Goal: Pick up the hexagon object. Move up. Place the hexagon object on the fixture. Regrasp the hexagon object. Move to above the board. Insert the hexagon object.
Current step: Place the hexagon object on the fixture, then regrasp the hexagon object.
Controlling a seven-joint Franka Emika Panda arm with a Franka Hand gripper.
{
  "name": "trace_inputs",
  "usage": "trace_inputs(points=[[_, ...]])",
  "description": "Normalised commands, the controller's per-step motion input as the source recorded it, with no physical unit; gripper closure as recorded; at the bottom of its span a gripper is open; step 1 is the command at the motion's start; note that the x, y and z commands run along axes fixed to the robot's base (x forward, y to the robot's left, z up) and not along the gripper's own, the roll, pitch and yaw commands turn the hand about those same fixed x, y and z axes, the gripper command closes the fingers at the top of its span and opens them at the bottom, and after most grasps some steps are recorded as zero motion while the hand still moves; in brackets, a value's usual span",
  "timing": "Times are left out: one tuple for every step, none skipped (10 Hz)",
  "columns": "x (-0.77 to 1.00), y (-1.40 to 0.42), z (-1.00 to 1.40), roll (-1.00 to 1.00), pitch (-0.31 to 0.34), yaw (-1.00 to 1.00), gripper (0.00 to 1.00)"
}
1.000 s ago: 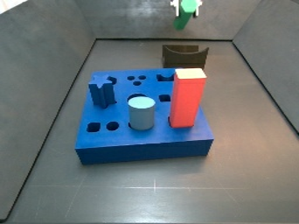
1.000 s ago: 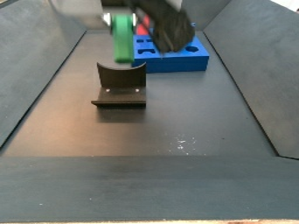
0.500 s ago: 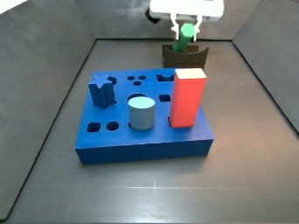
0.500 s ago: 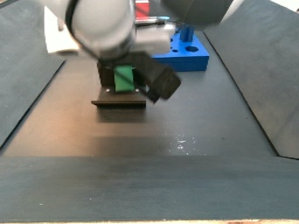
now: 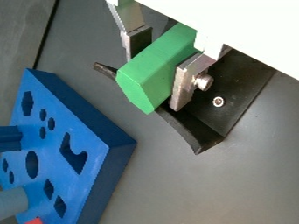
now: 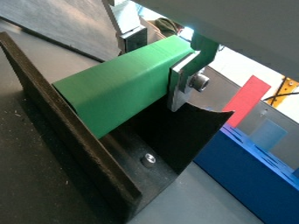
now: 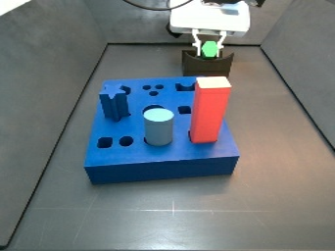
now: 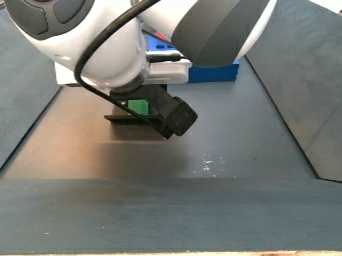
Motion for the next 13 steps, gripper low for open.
trace_inputs(points=[[0.08,0.09,-0.26,-0.14,-0.077,-0.07,1.00],[0.00,0.00,0.00,0.00,0.000,0.00,0.00],[0.00,0.00,1.00,0.00,-0.074,-0.06,0.00],[-0.01,0.00,1.00,0.00,-0.069,-0.05,0.00],[-0.03,0.01,1.00,0.02,-0.056,-0.02,0.00],[-0.03,0.00,1.00,0.03,-0.047,0.01,0.00],[-0.04,0.00,1.00,0.05,-0.017,0.03,0.00],[-0.04,0.00,0.92,0.05,0.011,0.04,0.00],[-0.04,0.00,0.69,0.05,0.049,0.04,0.00],[-0.03,0.00,0.52,0.05,0.074,0.03,0.00],[-0.03,0.01,0.41,0.05,0.086,0.03,0.00],[-0.03,0.01,0.17,0.04,0.092,0.01,0.00],[-0.10,-0.84,0.83,1.00,0.058,0.01,0.00]])
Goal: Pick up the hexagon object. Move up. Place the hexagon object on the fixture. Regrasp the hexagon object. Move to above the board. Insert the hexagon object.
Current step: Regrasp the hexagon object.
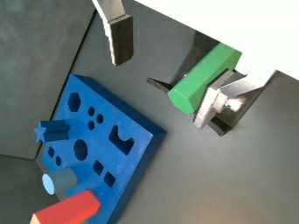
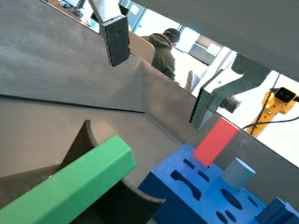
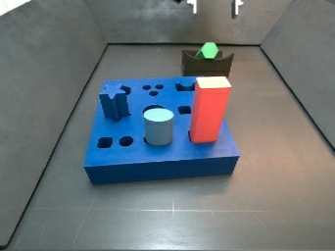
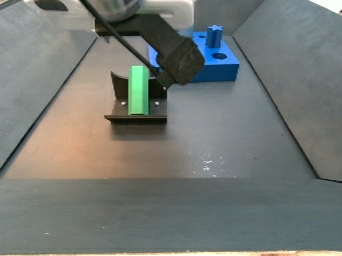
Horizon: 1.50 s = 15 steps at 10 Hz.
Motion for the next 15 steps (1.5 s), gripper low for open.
trace_inputs(points=[[-0.10,-0.79,0.76,1.00,0.056,0.01,0.00],[-0.10,-0.71,0.70,1.00,0.048,0.01,0.00],[-0.12,-0.51,0.47,1.00,0.036,0.01,0.00],[-0.10,-0.36,0.27,1.00,0.031,0.01,0.00],[-0.05,-0.14,0.03,1.00,0.028,0.01,0.00],[-0.03,-0.06,0.01,1.00,0.028,0.01,0.00],[-0.02,-0.03,0.03,1.00,0.029,0.01,0.00],[-0.03,-0.03,0.02,1.00,0.025,0.01,0.00],[-0.04,-0.03,0.02,1.00,0.018,0.01,0.00],[-0.05,-0.03,0.02,1.00,0.013,0.01,0.00],[-0.05,-0.02,0.01,1.00,0.007,0.01,0.00],[-0.05,-0.03,0.01,1.00,0.001,0.01,0.00],[-0.04,-0.02,0.01,1.00,-0.007,0.01,0.00],[-0.04,-0.02,0.01,1.00,-0.013,0.01,0.00],[-0.03,-0.02,0.01,1.00,-0.021,0.01,0.00]])
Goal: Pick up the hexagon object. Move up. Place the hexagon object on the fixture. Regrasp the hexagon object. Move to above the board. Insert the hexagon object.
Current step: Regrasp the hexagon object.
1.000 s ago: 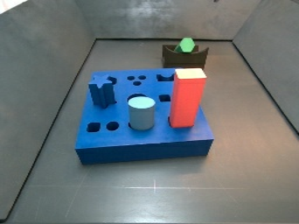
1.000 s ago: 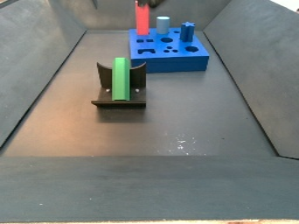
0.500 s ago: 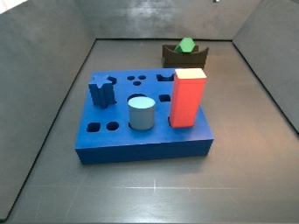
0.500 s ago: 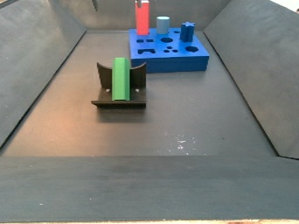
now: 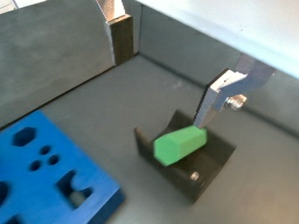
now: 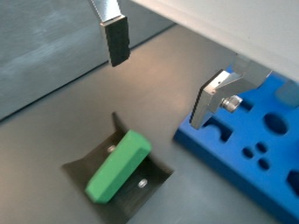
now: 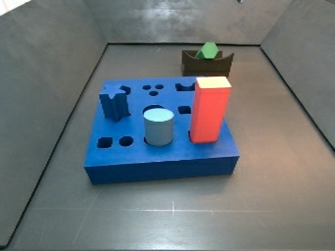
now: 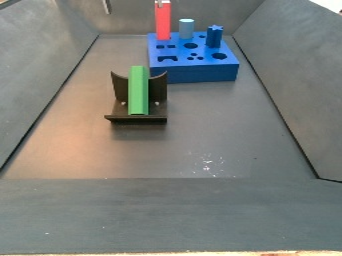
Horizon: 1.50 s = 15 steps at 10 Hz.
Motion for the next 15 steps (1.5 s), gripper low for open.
trace_inputs(points=[[-0.03,-0.02,0.01,1.00,-0.024,0.01,0.00],[-0.03,-0.02,0.01,1.00,-0.024,0.02,0.00],[-0.03,-0.02,0.01,1.00,-0.022,0.02,0.00],[-0.02,-0.02,0.02,1.00,-0.018,0.02,0.00],[0.00,-0.02,0.00,1.00,-0.012,0.02,0.00],[0.01,-0.02,-0.01,1.00,-0.006,0.02,0.00],[0.02,-0.02,-0.01,1.00,0.002,0.02,0.00],[0.03,-0.03,-0.01,1.00,0.014,0.03,0.00],[0.05,-0.03,-0.01,1.00,0.035,0.03,0.00],[0.06,-0.03,-0.01,1.00,0.058,0.04,0.00],[0.07,-0.03,-0.01,1.00,0.089,0.06,0.00],[0.09,-0.04,-0.01,0.85,0.120,0.08,0.00],[0.09,-0.04,-0.02,0.65,0.124,0.09,0.00],[0.09,-0.04,-0.01,0.47,0.122,0.11,0.00],[0.09,-0.03,-0.01,0.32,0.111,0.13,0.00]])
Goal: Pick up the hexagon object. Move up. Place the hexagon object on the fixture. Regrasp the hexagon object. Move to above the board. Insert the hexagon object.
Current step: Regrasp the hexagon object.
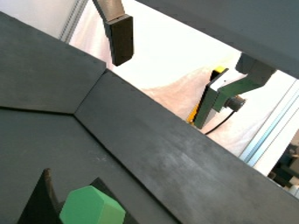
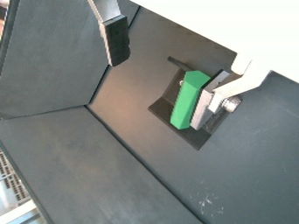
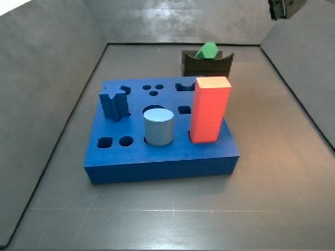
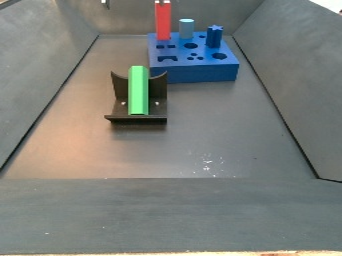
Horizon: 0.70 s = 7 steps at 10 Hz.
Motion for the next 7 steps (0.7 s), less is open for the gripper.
trace_inputs(points=[[0.08,-0.03,-0.01,0.22,0.078,0.15,0.00],[0.03,0.07,-1.00,0.20,0.057,0.31,0.00],[0.03,0.07,-1.00,0.19,0.043,0.31,0.00],[0.05,0.06,-1.00,0.17,-0.028,0.26,0.00],[0.06,0.06,-1.00,0.16,-0.065,0.24,0.00],[0.07,0.06,-1.00,0.13,-0.121,0.18,0.00],[0.08,0.05,-1.00,0.11,-0.164,0.12,0.00]])
